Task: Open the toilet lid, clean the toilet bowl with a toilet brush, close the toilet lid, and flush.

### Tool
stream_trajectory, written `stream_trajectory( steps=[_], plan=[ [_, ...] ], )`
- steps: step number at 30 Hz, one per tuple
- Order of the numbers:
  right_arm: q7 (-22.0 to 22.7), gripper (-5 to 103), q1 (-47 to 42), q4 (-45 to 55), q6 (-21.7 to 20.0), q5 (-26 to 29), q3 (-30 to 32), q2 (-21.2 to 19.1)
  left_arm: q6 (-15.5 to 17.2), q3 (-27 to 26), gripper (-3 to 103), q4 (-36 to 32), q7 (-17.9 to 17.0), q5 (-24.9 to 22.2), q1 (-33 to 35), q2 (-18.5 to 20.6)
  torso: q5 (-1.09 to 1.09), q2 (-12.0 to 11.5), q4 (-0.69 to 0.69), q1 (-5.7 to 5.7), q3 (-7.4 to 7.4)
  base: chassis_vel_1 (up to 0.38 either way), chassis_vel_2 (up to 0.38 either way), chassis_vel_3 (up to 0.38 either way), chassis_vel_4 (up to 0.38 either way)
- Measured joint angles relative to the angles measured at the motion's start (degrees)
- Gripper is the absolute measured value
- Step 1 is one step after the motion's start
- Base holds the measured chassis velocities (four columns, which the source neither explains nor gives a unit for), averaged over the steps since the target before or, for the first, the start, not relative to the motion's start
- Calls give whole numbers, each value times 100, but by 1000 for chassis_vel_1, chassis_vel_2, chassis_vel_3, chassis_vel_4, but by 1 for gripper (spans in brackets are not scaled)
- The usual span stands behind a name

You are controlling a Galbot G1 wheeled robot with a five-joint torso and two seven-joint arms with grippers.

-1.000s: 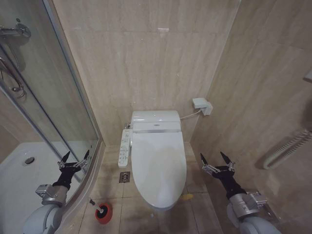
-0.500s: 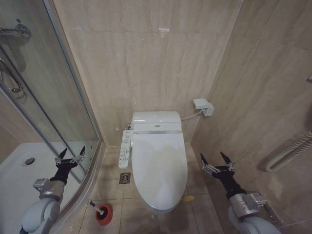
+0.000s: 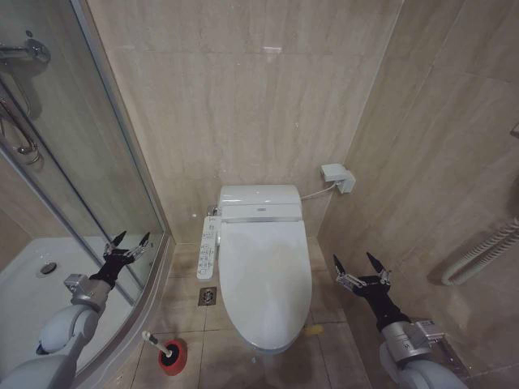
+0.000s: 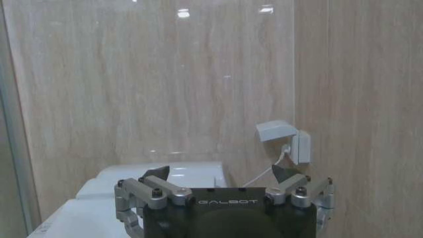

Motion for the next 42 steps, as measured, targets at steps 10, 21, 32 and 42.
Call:
stream_trajectory(
  steps=[10, 21, 32, 42],
  plan=[
    [0, 100, 0, -1, 0, 0, 0, 0, -44, 675, 82, 546, -129, -54, -784, -15, 0, 0, 0, 0, 0, 0, 0, 0, 0],
    [0, 100, 0, 0, 0, 0, 0, 0, -71, 1436, 77, 1297, -236, -104, -1689, 0, -1, -1, 0, 0, 1, 0, 0, 0, 0],
    [0, 100, 0, 0, 0, 0, 1, 0, -173, 2350, 72, 2201, -1, -270, -2707, -46, 0, -1, 0, 0, 1, 0, 0, 0, 0],
    [0, 100, 0, 0, 0, 0, 0, 0, -493, 3179, 66, 3574, 470, -257, -3860, -456, 0, -1, 0, 1, 1, 0, 0, 0, 0]
  ],
)
